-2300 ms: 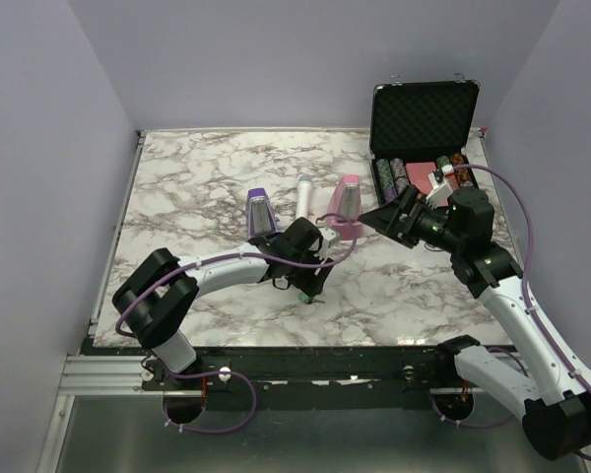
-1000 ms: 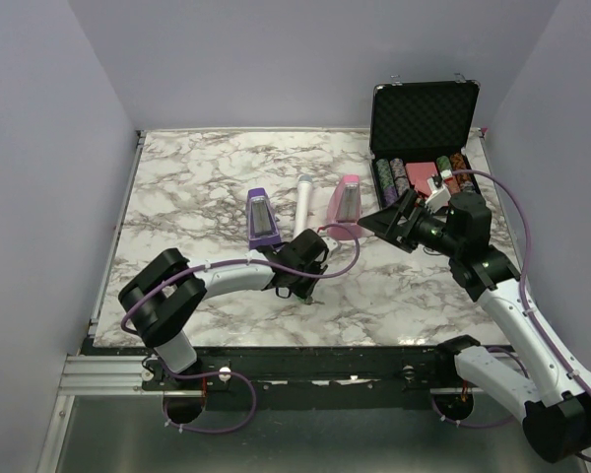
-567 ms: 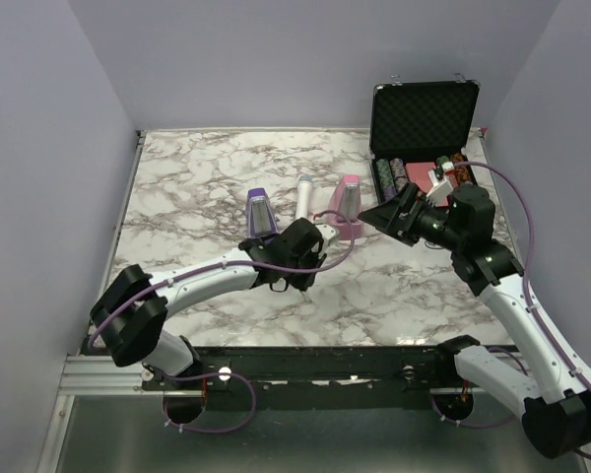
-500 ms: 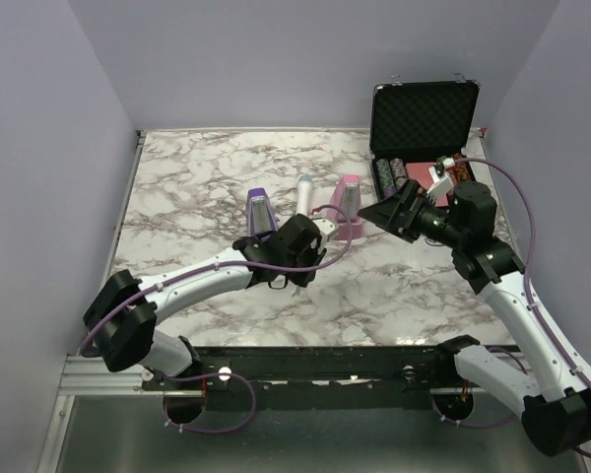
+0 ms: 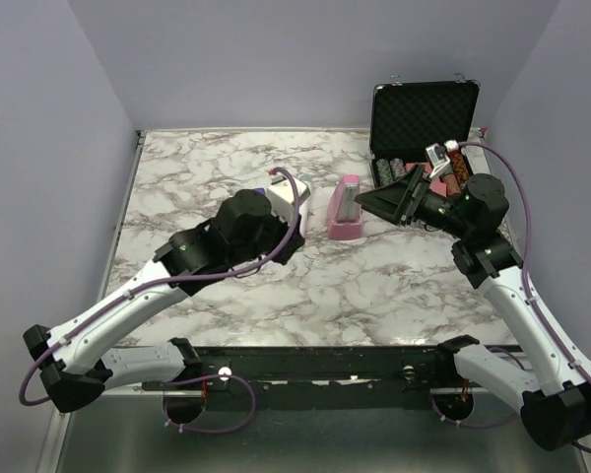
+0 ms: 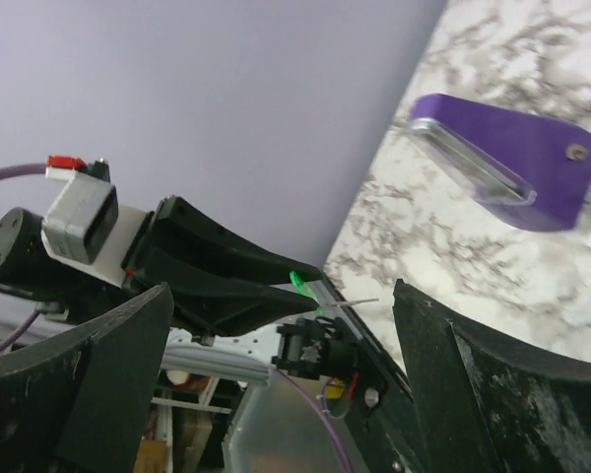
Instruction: Remove the keys from the keyring
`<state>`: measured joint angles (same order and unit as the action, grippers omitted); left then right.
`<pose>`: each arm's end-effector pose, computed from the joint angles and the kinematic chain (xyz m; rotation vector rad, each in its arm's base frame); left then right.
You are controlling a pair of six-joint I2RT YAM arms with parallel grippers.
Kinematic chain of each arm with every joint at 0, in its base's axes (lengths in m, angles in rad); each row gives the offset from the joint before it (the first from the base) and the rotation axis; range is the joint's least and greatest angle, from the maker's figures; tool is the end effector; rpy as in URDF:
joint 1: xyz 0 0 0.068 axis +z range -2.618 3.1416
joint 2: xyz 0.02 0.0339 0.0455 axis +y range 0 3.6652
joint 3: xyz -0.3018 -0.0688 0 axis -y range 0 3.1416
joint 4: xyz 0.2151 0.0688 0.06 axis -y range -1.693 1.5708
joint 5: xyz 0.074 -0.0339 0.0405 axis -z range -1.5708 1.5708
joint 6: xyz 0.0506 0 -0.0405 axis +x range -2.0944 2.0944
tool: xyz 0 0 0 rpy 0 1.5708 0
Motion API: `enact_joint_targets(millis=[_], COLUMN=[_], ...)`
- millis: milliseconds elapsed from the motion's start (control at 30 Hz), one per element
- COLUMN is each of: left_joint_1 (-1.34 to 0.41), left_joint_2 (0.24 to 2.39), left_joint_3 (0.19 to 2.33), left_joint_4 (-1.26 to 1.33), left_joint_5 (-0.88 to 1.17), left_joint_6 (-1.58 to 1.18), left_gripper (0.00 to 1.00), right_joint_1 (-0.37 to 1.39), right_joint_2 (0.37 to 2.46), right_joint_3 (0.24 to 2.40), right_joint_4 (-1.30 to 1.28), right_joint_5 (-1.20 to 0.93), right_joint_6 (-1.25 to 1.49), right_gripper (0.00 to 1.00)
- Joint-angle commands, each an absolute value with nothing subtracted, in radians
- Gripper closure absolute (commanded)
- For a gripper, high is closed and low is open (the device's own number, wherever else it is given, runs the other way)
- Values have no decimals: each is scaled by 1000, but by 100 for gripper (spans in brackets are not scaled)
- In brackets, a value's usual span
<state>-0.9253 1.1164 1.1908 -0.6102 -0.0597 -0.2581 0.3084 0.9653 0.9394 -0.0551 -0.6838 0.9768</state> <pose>0.1255 -0.1617 0.3969 0.6765 2.0648 -0.6359 0.1596 0.0844 0.4069 0.0321 1.8757 1.4928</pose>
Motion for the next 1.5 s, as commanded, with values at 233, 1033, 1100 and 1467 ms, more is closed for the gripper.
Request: enact_joint_targets(millis=[233,1033,1100,1467], left_joint_1=[-931,-931,-931,-931], left_joint_2=[1068,1071,1071,1054], left_joint_3=[1488,1689,1698,1695], left_joint_4=[-707,-549,-540,-477], left_joint_5=[-49,40,34,46], left_joint_6=[-305,-520,-538,-594], left_gripper=[87,88,88,89], right_joint_1=[328,590,610,669], right_joint_2=[1026,1219,1229,1264], right_joint_3=[877,910,925,974], right_joint_4=[563,1112,1124,1170], right_joint_5=[-870,-744,-744,-735], right_joint_6=[1272,1411,1407,1394], right_gripper=[0,9,13,28])
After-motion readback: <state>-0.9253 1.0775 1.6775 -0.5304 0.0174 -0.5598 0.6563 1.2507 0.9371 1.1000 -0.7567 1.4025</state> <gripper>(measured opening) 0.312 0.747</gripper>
